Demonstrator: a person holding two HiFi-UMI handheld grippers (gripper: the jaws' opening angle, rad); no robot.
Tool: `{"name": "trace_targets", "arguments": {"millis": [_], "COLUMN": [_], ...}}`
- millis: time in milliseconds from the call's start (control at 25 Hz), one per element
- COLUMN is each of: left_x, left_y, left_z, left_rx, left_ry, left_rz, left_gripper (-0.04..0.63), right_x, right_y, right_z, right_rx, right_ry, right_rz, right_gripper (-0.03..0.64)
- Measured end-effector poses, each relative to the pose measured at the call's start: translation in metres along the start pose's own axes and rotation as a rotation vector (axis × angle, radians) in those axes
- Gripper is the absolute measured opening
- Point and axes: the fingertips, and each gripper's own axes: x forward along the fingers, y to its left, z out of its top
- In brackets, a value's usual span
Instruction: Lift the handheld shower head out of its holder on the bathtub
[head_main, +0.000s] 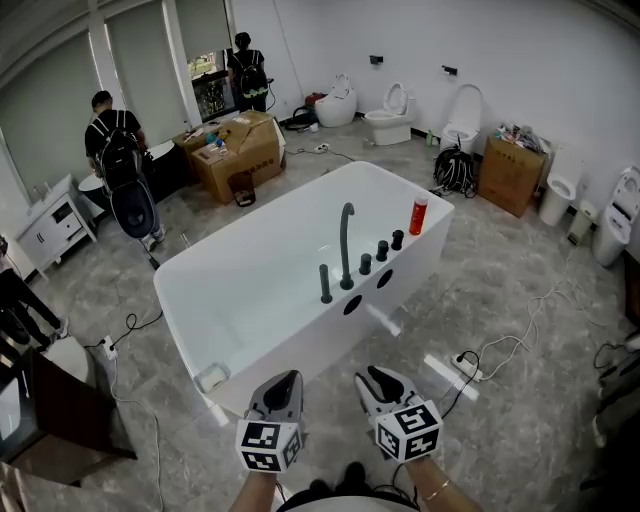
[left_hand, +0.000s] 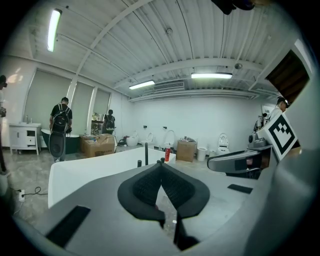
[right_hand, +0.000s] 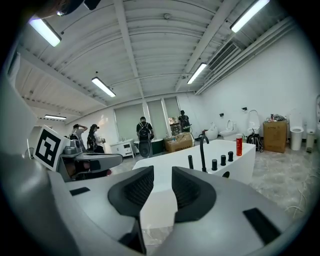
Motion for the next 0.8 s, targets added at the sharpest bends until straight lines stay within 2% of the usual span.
{"name": "trace_targets", "arguments": {"millis": [240, 800], "left_x": [0.012, 0.029], "left_y": [-0.012, -0.015], "left_z": [0.001, 0.001], "left_rx": [0.000, 0.006], "left_ry": [0.004, 0.014], "left_rz": [0.009, 0.025], "left_gripper": [0.020, 0.020], "right_x": [-0.002, 0.002], "right_y": [-0.019, -0.036], "right_z": [0.003, 0.000], "right_rx": [0.000, 0.004], "right_ry": [0.007, 0.019], "right_rz": [0.005, 0.019], "right_gripper": [0.133, 0.137]}}
